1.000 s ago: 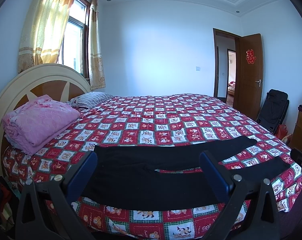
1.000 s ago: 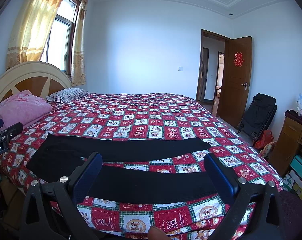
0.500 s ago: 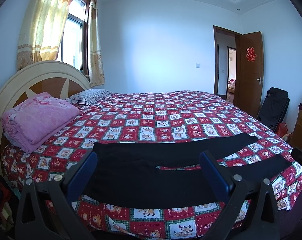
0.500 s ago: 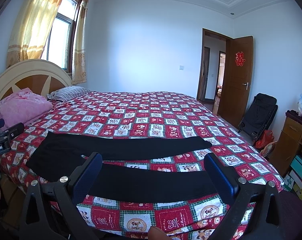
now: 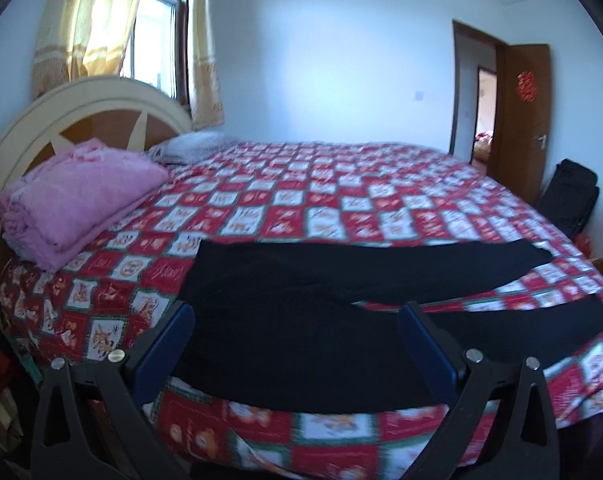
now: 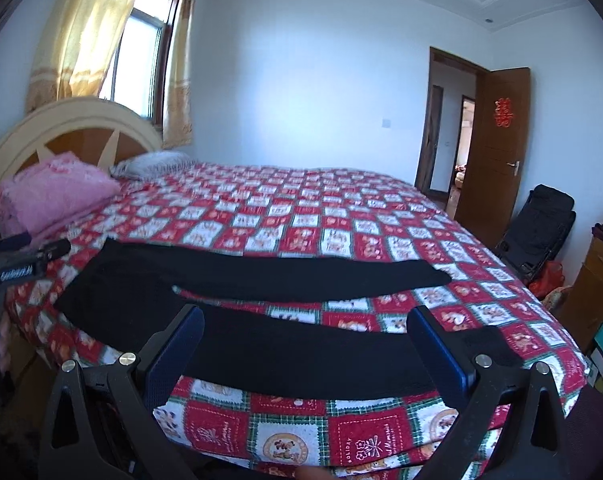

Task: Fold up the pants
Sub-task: 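Lower both tools onto the black pants and close on the waistband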

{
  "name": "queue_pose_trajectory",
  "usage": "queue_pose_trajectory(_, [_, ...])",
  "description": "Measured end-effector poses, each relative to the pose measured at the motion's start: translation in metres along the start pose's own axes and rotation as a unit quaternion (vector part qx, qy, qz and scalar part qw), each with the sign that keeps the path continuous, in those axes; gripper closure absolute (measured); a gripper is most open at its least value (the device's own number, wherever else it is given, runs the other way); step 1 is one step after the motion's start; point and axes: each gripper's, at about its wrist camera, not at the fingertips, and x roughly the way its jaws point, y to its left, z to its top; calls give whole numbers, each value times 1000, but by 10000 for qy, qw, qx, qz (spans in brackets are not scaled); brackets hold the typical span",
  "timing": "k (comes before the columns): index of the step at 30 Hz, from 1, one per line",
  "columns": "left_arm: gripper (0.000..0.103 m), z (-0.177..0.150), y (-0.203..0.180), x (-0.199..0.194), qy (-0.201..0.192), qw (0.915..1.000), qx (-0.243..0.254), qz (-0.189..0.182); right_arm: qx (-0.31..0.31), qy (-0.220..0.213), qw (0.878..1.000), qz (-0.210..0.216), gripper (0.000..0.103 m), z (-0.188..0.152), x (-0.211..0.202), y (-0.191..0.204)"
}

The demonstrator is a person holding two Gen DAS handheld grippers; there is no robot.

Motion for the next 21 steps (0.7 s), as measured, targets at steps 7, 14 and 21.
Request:
queue_pose_trajectory(7, [0, 14, 57, 102, 620, 9977, -70, 246, 451, 549, 9974, 94, 3, -22, 54, -22])
queue_pose_trajectory(14, [0, 38, 91, 182, 973, 9941, 42, 477, 647, 1077, 9916, 297, 34, -30, 98, -41])
queue_pose_trajectory(21, [11, 46, 128, 253, 1388, 9891, -140, 462, 530, 1235, 9909, -106, 35, -18, 130, -66])
